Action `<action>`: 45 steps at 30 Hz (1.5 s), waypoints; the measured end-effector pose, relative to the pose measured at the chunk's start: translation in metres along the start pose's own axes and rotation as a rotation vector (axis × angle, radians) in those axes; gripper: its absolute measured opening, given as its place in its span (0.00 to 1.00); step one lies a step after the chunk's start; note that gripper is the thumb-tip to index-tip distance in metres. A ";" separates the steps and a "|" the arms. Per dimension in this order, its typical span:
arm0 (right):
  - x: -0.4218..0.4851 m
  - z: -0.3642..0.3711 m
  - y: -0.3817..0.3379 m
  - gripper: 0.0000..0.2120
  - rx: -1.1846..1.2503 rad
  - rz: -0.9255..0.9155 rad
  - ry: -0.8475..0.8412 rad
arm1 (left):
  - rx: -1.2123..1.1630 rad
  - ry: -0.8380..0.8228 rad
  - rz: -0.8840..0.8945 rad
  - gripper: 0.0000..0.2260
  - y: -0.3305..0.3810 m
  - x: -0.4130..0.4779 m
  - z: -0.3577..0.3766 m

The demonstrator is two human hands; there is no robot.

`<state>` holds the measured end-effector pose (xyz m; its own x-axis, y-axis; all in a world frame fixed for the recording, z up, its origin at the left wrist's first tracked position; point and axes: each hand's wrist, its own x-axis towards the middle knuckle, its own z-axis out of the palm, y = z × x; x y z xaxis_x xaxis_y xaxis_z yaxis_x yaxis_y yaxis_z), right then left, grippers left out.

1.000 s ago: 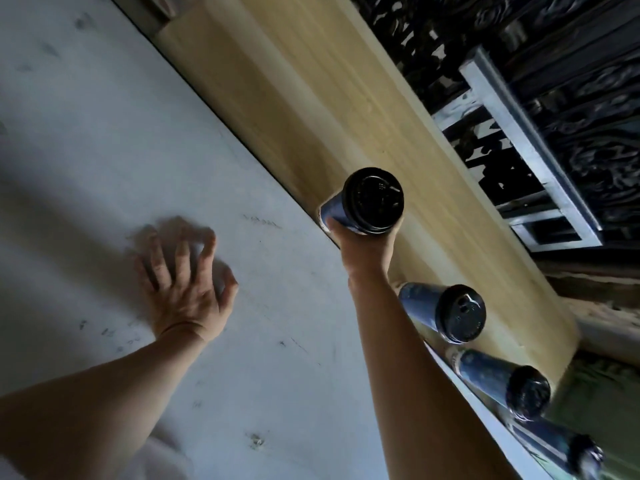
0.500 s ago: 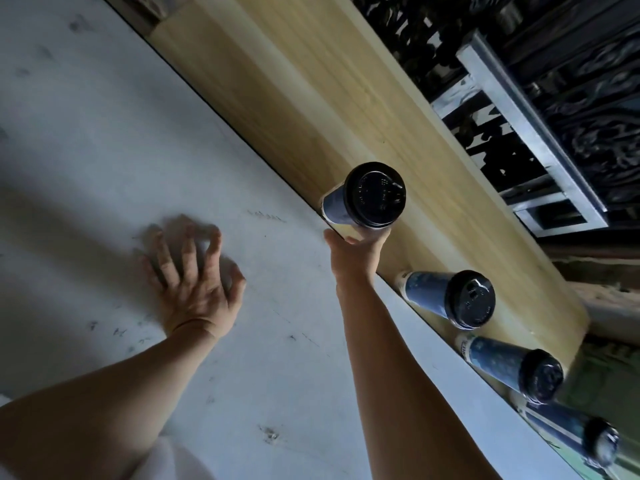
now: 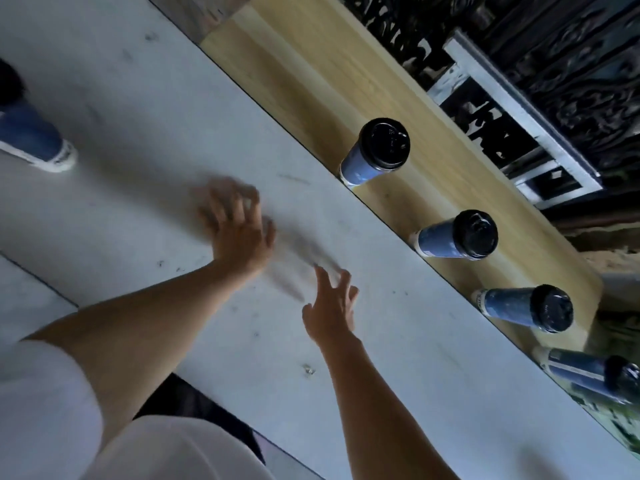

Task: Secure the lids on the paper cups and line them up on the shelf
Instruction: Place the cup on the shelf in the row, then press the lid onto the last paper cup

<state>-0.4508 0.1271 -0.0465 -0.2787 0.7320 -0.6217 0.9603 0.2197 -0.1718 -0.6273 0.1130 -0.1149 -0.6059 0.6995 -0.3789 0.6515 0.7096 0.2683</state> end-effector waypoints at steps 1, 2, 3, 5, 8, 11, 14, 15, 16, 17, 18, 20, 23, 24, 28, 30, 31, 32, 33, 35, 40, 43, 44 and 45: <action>-0.011 0.007 0.002 0.35 -0.010 -0.009 -0.018 | 0.015 -0.010 0.031 0.29 -0.005 -0.002 -0.007; -0.022 0.012 0.005 0.35 -0.021 -0.023 -0.051 | 0.054 -0.034 0.076 0.30 -0.012 -0.007 -0.017; -0.032 0.014 0.007 0.34 -0.037 -0.033 -0.093 | 0.109 -0.070 0.142 0.30 -0.021 -0.012 -0.025; -0.050 0.013 0.010 0.32 -0.103 -0.033 -0.191 | 0.218 -0.169 0.260 0.29 -0.040 -0.027 -0.043; -0.075 0.006 0.007 0.28 -0.194 0.012 -0.278 | 0.269 -0.367 0.260 0.23 -0.064 -0.061 -0.067; -0.102 0.003 -0.010 0.24 -0.185 0.009 -0.294 | 0.210 -0.516 0.261 0.13 -0.081 -0.101 -0.087; -0.121 0.009 -0.035 0.21 -0.193 -0.104 -0.291 | 0.146 -0.542 0.297 0.12 -0.098 -0.134 -0.106; -0.126 0.011 -0.045 0.19 -0.195 -0.142 -0.295 | 0.153 -0.546 0.313 0.11 -0.107 -0.143 -0.111; -0.132 0.013 -0.054 0.18 -0.201 -0.180 -0.302 | 0.166 -0.539 0.318 0.09 -0.114 -0.153 -0.118; -0.137 0.015 -0.065 0.17 -0.209 -0.218 -0.308 | 0.171 -0.525 0.308 0.07 -0.123 -0.162 -0.126; -0.142 0.016 -0.075 0.17 -0.215 -0.246 -0.312 | 0.178 -0.512 0.289 0.07 -0.132 -0.168 -0.134; -0.149 0.018 -0.093 0.17 -0.217 -0.291 -0.313 | 0.201 -0.483 0.235 0.09 -0.153 -0.180 -0.151; -0.156 0.020 -0.115 0.17 -0.199 -0.337 -0.322 | 0.205 -0.459 0.105 0.11 -0.189 -0.184 -0.168; -0.156 0.021 -0.120 0.17 -0.199 -0.344 -0.321 | 0.197 -0.452 0.071 0.12 -0.198 -0.184 -0.173; -0.156 0.021 -0.141 0.17 -0.217 -0.363 -0.314 | 0.122 -0.464 0.015 0.16 -0.223 -0.185 -0.185; -0.152 0.019 -0.155 0.16 -0.216 -0.375 -0.325 | 0.088 -0.446 0.002 0.13 -0.230 -0.183 -0.191; -0.150 0.017 -0.163 0.17 -0.223 -0.381 -0.331 | 0.060 -0.432 -0.017 0.13 -0.237 -0.179 -0.191; -0.147 0.014 -0.172 0.17 -0.230 -0.386 -0.337 | 0.027 -0.417 -0.032 0.13 -0.242 -0.173 -0.192; -0.142 0.012 -0.181 0.17 -0.236 -0.385 -0.344 | -0.006 -0.403 -0.040 0.13 -0.248 -0.166 -0.192; -0.129 0.006 -0.202 0.17 -0.238 -0.382 -0.353 | -0.063 -0.364 -0.020 0.08 -0.259 -0.150 -0.194; -0.084 -0.011 -0.272 0.20 -0.123 -0.360 -0.228 | -0.224 -0.220 0.020 0.09 -0.303 -0.091 -0.198; -0.061 -0.023 -0.320 0.25 0.016 -0.265 -0.086 | -0.353 -0.094 0.005 0.11 -0.333 -0.040 -0.213; -0.055 -0.029 -0.335 0.26 0.046 -0.225 -0.029 | -0.396 -0.073 -0.005 0.14 -0.342 -0.023 -0.221; -0.050 -0.035 -0.348 0.26 0.074 -0.177 0.037 | -0.432 -0.077 -0.008 0.19 -0.349 -0.007 -0.228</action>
<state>-0.7719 0.0369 0.0709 -0.4422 0.7098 -0.5483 0.8940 0.2999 -0.3328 -0.9547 -0.1205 -0.0038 -0.5635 0.6971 -0.4433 0.3860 0.6966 0.6048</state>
